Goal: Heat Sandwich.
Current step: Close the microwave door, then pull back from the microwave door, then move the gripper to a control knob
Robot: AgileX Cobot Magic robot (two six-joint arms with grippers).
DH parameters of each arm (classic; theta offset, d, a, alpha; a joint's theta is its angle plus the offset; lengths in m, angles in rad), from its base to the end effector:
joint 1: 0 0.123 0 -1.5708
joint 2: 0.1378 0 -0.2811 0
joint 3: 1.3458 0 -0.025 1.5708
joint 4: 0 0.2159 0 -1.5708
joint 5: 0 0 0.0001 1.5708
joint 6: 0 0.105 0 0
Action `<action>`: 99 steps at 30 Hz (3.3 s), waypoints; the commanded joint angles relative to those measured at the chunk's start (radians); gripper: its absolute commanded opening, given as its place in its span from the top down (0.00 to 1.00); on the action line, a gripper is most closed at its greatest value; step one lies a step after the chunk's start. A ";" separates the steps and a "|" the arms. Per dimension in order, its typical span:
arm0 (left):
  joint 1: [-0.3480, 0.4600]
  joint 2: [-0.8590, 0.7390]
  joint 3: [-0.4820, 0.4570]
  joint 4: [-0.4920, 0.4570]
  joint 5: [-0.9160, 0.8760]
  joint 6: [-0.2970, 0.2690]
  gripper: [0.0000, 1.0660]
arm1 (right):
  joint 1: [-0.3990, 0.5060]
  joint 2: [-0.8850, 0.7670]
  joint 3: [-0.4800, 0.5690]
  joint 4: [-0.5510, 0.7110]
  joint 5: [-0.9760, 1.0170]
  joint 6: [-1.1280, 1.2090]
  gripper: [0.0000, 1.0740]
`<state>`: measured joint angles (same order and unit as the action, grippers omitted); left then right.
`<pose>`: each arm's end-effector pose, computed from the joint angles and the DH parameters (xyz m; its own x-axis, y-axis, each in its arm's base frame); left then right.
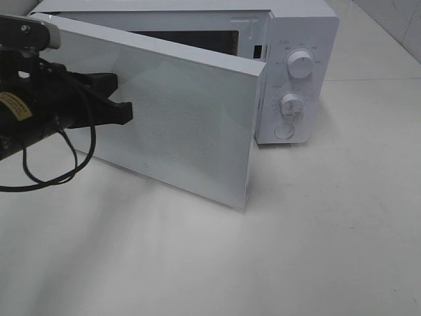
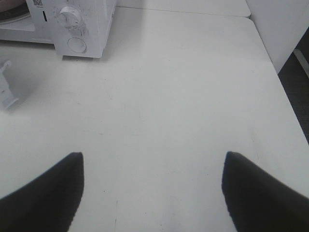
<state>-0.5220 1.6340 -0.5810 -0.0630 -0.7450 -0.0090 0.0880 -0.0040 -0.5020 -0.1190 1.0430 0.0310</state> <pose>0.2638 -0.1466 0.2119 -0.2160 0.0605 -0.9745 0.4508 0.8915 -0.0446 -0.0184 -0.0124 0.2567 -0.4303 -0.0671 -0.9002 -0.0078 0.9975 -0.0706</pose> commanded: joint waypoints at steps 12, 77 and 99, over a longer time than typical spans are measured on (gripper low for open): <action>-0.128 0.148 -0.219 -0.107 0.016 0.031 1.00 | -0.008 -0.027 -0.002 0.001 -0.006 -0.003 0.29; -0.223 0.359 -0.583 -0.262 0.163 0.142 1.00 | -0.008 -0.027 -0.002 0.001 -0.006 -0.003 0.29; -0.281 0.078 -0.290 -0.263 0.455 0.130 0.49 | -0.008 -0.027 -0.002 0.001 -0.006 -0.003 0.29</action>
<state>-0.7990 1.7410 -0.8760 -0.3180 -0.3630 0.1310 0.0880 -0.0040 -0.5020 -0.1190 1.0430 0.0310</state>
